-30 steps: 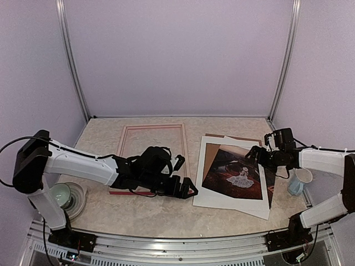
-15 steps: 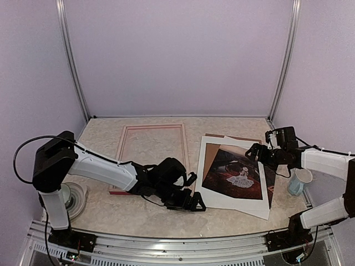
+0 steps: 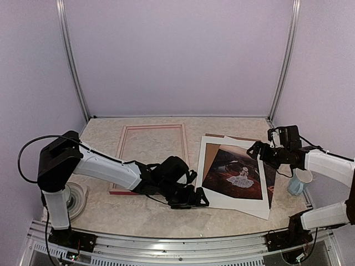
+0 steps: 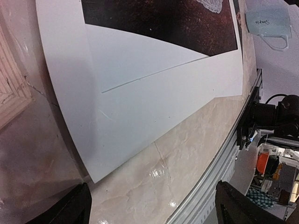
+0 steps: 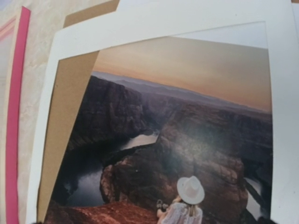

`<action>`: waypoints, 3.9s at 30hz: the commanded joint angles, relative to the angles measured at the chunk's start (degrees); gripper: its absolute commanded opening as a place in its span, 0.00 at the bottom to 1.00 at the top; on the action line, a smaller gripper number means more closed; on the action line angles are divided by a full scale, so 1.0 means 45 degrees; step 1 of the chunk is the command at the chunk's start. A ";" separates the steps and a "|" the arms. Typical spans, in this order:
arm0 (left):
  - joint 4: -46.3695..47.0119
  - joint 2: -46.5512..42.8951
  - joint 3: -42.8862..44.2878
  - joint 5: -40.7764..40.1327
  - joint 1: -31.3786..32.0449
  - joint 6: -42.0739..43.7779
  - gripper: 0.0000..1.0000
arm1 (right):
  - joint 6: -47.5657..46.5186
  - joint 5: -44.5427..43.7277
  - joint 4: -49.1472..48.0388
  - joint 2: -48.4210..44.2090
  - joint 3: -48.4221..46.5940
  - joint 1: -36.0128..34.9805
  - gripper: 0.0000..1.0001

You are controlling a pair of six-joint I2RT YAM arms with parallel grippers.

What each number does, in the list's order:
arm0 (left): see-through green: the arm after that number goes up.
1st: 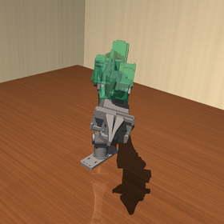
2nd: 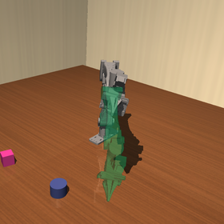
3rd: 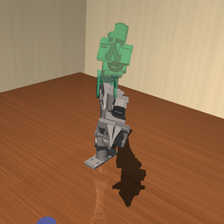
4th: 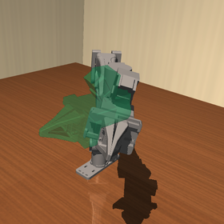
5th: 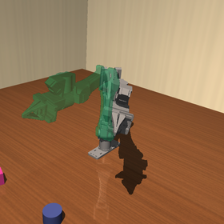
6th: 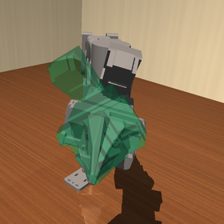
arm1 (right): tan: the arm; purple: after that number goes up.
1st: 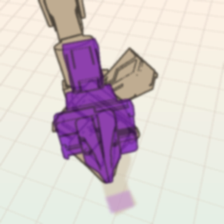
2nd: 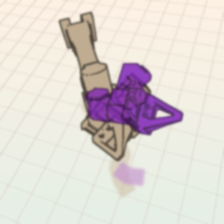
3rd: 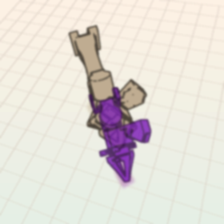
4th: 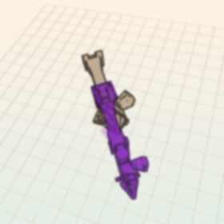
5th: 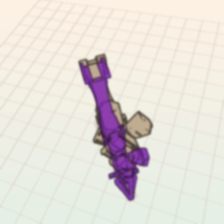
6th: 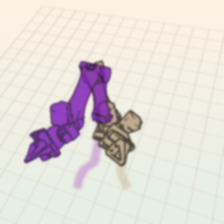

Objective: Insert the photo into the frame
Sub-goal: Adjust the mat board with the photo, then pick up the mat board from the photo.

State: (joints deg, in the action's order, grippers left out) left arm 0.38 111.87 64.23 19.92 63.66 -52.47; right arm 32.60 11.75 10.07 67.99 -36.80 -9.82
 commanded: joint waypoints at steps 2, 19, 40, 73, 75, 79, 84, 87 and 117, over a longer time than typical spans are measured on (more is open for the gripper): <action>-0.0184 0.0561 -0.0356 0.0016 -0.0226 -0.1018 0.90 | 0.0209 0.0064 0.0223 -0.0505 -0.0304 0.0172 0.99; 0.2315 0.0324 -0.1506 -0.0649 -0.0546 -0.2684 0.81 | 0.0150 0.0016 0.0066 -0.0101 -0.0058 0.0171 0.99; 0.6865 -0.0008 -0.2863 -0.0917 -0.0598 -0.4100 0.77 | 0.0148 0.0522 -0.1736 0.2267 0.1298 0.0172 0.99; 1.2037 0.1083 -0.2966 -0.1026 -0.0450 -0.5593 0.78 | 0.0702 0.2060 -0.3302 0.3086 0.1832 -0.0452 0.99; 1.1967 0.1086 -0.2928 -0.1158 -0.0446 -0.5549 0.78 | 0.0886 0.2110 -0.3363 0.3000 0.1750 -0.0888 0.99; 1.2033 0.1215 -0.2711 -0.1204 -0.0417 -0.5509 0.78 | 0.1422 0.2209 -0.3685 0.3154 0.1473 -0.1915 0.99; 1.2272 0.1365 -0.2628 -0.1175 -0.0376 -0.5529 0.78 | 0.2033 0.2337 -0.4167 0.3772 0.0897 -0.3142 0.99; 1.2437 0.1369 -0.2717 -0.1183 -0.0359 -0.5563 0.78 | 0.2281 0.2461 -0.4444 0.4389 0.0408 -0.3592 0.99; 1.2966 0.0963 -0.3637 -0.1529 -0.0456 -0.5562 0.78 | 0.4610 0.6111 -0.8957 0.8864 -0.3013 -0.5104 0.98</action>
State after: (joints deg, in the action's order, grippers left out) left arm 56.82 117.27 49.30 13.85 61.91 -77.78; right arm 50.96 35.29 -24.49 106.63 -48.95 -31.94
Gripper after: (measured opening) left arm 0.783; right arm 0.982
